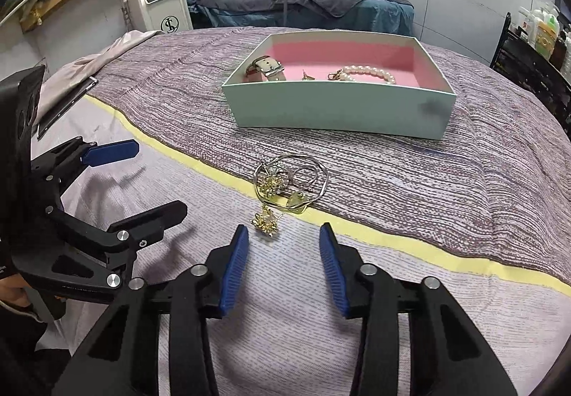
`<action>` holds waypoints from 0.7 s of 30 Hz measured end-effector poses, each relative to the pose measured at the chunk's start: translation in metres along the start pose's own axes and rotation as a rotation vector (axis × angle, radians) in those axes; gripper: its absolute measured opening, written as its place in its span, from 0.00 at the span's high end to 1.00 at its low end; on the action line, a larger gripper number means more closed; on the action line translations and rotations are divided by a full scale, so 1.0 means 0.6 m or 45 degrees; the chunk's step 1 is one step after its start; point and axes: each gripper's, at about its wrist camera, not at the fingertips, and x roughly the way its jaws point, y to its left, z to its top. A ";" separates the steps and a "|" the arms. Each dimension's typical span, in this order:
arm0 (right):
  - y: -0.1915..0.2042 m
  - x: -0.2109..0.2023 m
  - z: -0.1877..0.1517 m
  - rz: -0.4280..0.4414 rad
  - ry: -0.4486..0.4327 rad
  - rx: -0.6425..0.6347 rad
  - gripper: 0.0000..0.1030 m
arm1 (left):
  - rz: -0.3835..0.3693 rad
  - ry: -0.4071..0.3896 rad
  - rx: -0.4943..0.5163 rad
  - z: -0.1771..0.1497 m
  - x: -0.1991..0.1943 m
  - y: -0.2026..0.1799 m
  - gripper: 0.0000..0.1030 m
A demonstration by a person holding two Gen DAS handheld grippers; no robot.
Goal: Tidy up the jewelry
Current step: 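Withdraw both tools back toward the gold chain pile, then grasp gold jewelry from the pile with the left tool while the right tool grasps a gold pendant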
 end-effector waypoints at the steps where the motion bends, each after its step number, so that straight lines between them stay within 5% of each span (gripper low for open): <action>1: 0.001 0.002 0.001 -0.002 0.001 0.004 0.70 | 0.000 0.002 -0.004 0.000 0.000 0.001 0.06; 6: 0.008 0.004 0.004 -0.006 0.001 -0.005 0.72 | -0.009 -0.003 0.004 0.001 0.000 -0.003 0.06; 12: 0.005 0.005 0.004 0.010 -0.001 -0.005 0.91 | -0.041 -0.029 0.050 0.009 -0.001 -0.020 0.06; 21: -0.022 -0.011 -0.005 -0.010 -0.020 0.043 0.92 | -0.168 -0.031 0.088 0.040 0.013 -0.054 0.35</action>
